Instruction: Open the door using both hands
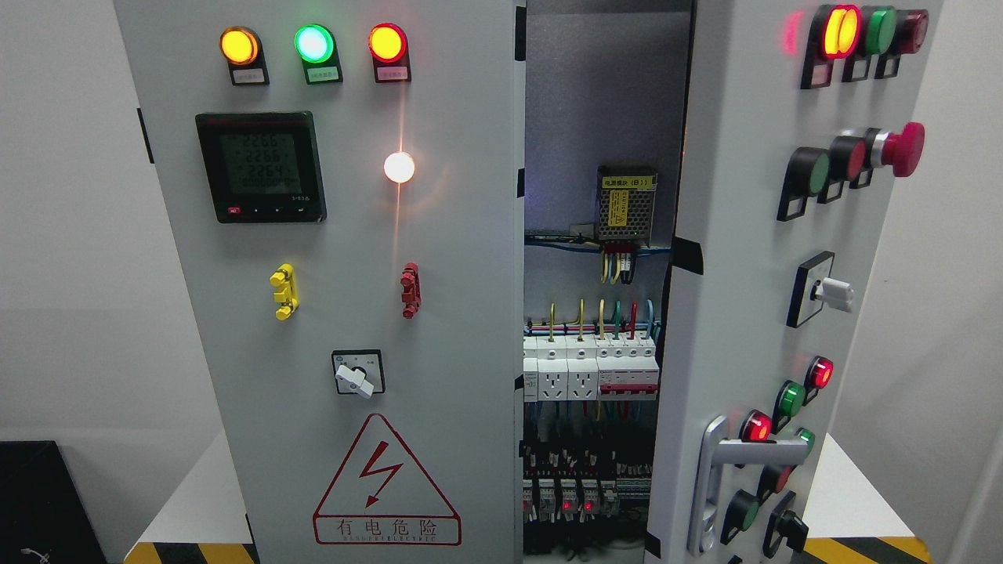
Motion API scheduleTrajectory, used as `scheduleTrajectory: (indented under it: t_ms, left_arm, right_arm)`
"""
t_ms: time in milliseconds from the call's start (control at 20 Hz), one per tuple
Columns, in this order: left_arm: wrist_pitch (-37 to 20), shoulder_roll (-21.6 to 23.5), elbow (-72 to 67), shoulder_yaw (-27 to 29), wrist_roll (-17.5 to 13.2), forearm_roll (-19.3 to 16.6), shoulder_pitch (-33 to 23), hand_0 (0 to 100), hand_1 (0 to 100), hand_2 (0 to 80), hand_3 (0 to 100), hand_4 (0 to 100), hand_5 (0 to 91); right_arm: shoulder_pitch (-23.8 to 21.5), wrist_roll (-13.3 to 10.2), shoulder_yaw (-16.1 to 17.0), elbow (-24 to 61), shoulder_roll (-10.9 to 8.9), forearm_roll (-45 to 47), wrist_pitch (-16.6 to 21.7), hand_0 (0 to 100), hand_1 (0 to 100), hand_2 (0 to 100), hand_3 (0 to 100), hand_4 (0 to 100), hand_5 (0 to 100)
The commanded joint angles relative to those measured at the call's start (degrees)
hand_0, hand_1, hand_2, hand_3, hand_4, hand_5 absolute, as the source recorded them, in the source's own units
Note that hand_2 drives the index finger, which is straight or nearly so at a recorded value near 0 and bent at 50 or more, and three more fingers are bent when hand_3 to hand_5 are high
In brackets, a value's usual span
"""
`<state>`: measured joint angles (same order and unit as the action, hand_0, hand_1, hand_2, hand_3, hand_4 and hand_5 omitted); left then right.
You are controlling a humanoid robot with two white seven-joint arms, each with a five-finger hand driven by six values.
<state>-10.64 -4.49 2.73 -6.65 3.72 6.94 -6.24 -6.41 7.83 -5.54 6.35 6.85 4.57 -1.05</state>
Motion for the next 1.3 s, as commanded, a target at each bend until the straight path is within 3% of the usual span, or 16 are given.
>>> scheduleTrajectory:
  t_ms: [0,301,751,902,1052,1252]
  left_arm:
    - [-0.5,2.3,7.3,3.7,0.0,-1.3,-1.3,0,0,0.0,0,0,0.0]
    - [-0.4,5.8,26.5,3.0,0.0,-1.2,-7.8,0,0,0.0,0,0,0.0]
    - [-0.4,13.9,53.9,-6.6,0.0,-0.9,-18.4,0,0,0.0,0,0,0.0]
    - [-0.4,19.7,64.0,-9.5,0.0,2.1,-20.5,0,0,0.0,0,0,0.0]
    - [-0.2,22.8,71.9,-9.9,0.2,6.5,-21.0,0,0,0.0,0,0,0.0]
    - [0.1,28.0,81.2,-8.7,0.2,7.9,-20.4,0,0,0.0,0,0,0.0]
  right_arm:
    - [0.0,0.0,0.0,0.0,0.0,0.0,0.0,19,0,0,0,0,0]
    - [0.0,0.0,0.0,0.0,0.0,0.0,0.0,19,0,0,0,0,0]
    - [0.0,0.0,0.0,0.1,0.0,0.0,0.0,19,0,0,0,0,0]
    - [0.0,0.0,0.0,0.0,0.0,0.0,0.0,19,0,0,0,0,0]
    - [0.0,0.0,0.0,0.0,0.0,0.0,0.0,19,0,0,0,0,0]
    - [0.0,0.0,0.0,0.0,0.0,0.0,0.0,19,0,0,0,0,0]
